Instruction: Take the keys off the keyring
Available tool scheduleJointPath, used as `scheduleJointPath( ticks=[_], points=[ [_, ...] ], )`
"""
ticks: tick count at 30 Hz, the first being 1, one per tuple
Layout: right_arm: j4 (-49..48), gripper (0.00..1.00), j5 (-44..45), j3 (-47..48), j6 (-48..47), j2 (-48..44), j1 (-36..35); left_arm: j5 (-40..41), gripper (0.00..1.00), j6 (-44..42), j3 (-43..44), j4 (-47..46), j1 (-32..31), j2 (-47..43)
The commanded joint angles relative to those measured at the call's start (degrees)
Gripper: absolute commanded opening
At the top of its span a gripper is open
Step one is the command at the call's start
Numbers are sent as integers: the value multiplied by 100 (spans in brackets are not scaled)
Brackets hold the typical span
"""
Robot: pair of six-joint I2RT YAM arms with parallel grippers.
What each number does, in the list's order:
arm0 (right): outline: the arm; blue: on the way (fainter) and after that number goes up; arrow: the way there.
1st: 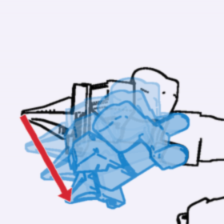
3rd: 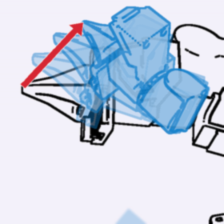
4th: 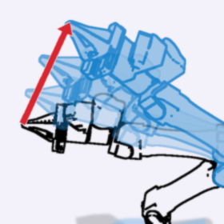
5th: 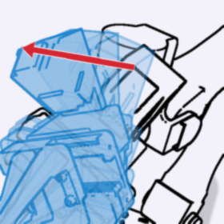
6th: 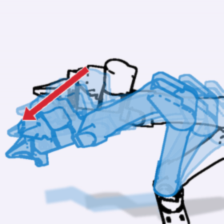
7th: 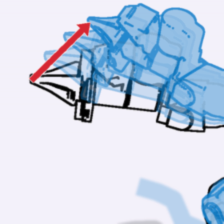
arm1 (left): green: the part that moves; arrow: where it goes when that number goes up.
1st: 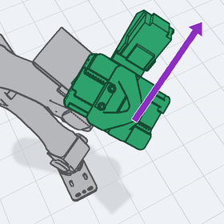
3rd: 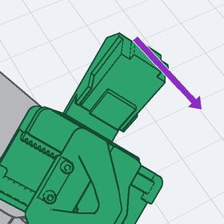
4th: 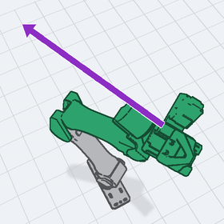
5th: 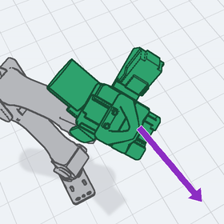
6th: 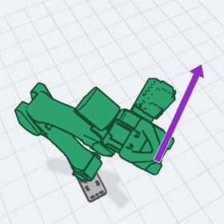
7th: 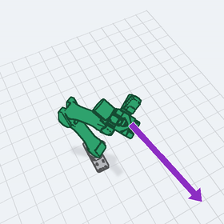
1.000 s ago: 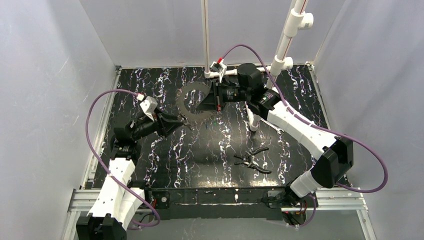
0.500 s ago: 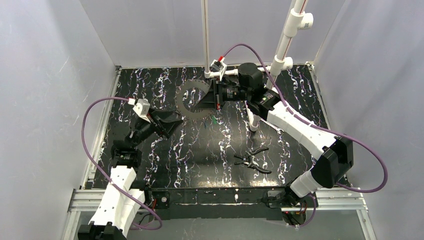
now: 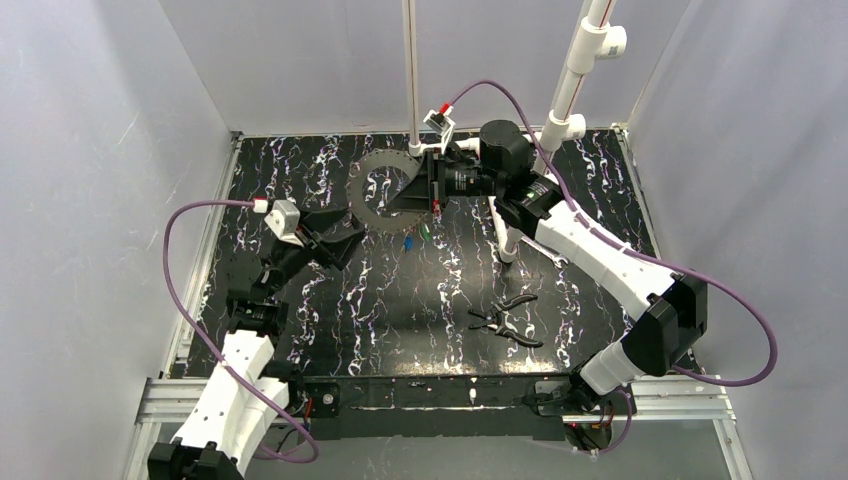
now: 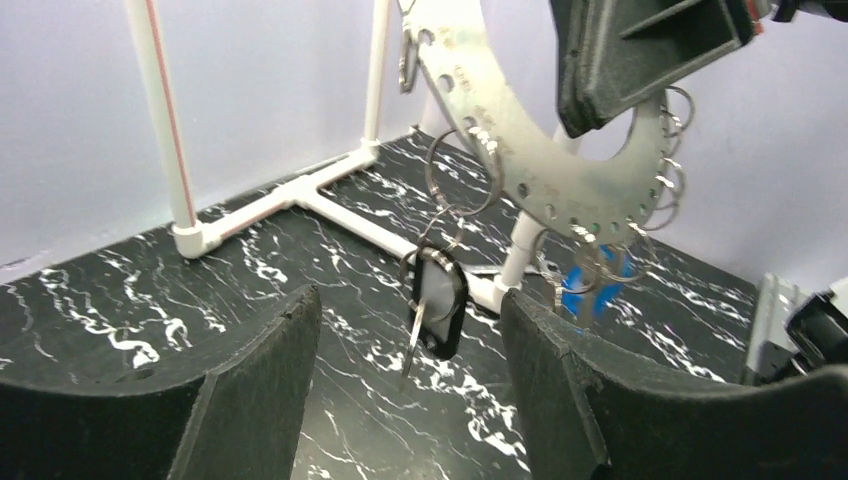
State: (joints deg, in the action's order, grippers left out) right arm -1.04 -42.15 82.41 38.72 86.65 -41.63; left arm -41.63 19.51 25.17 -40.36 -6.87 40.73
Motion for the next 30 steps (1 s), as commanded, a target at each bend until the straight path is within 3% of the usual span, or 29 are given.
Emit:
scheduleJointPath(
  ticks=[1,7,17,23,30],
  points=[
    [-450,1,56,469,116,-49,16,750,63,-188,98,-367,-61,14],
    [-549,1,76,562,244,51,14,1363,58,-250,176,-572,-162,297],
    [-581,1,128,714,294,148,5,1143,51,-252,181,-1272,-275,505],
    [-590,1,132,812,302,185,1,1050,51,-509,257,-1475,-297,571],
    [-582,1,129,908,328,220,-3,1015,60,-512,161,-1458,-311,561]
  ],
)
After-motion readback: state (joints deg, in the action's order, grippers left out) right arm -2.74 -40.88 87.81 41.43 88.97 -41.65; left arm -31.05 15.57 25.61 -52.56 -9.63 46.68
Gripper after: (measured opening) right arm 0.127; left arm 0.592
